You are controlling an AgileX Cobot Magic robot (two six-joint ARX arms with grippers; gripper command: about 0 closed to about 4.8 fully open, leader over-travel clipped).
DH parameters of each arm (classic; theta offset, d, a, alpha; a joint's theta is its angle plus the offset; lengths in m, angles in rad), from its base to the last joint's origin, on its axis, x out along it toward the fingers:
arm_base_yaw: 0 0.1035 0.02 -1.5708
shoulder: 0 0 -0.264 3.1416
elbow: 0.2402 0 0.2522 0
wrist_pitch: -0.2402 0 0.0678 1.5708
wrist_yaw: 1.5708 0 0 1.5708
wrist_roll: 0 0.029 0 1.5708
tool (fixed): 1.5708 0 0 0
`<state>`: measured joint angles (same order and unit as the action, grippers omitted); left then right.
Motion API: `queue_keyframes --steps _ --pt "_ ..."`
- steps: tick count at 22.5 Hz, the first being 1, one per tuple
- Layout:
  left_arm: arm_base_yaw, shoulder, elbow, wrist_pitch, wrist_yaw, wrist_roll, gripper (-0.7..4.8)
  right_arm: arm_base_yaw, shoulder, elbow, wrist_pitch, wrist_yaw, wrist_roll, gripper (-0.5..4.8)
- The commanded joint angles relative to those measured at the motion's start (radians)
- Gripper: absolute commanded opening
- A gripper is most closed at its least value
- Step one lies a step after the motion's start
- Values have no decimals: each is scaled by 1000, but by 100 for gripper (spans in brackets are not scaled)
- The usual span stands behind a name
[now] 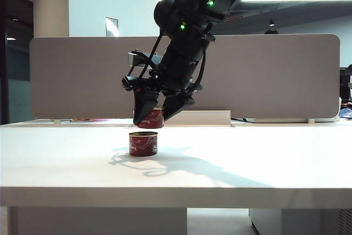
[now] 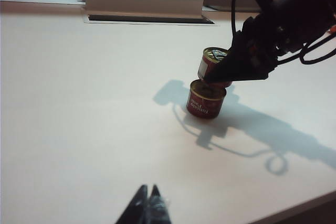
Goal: Stack a can of tomatoes on the right onto the can of tomatoes on the left.
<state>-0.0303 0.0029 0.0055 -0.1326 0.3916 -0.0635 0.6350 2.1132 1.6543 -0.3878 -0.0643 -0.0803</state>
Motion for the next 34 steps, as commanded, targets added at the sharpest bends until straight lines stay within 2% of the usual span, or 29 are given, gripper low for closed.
queue_keyframes --steps 1,34 --pt "1 1 3 -8 5 4 -6 2 -3 8 29 -9 -2 170" --pt "1 1 3 -8 -5 4 -6 21 29 14 25 17 -29 171"
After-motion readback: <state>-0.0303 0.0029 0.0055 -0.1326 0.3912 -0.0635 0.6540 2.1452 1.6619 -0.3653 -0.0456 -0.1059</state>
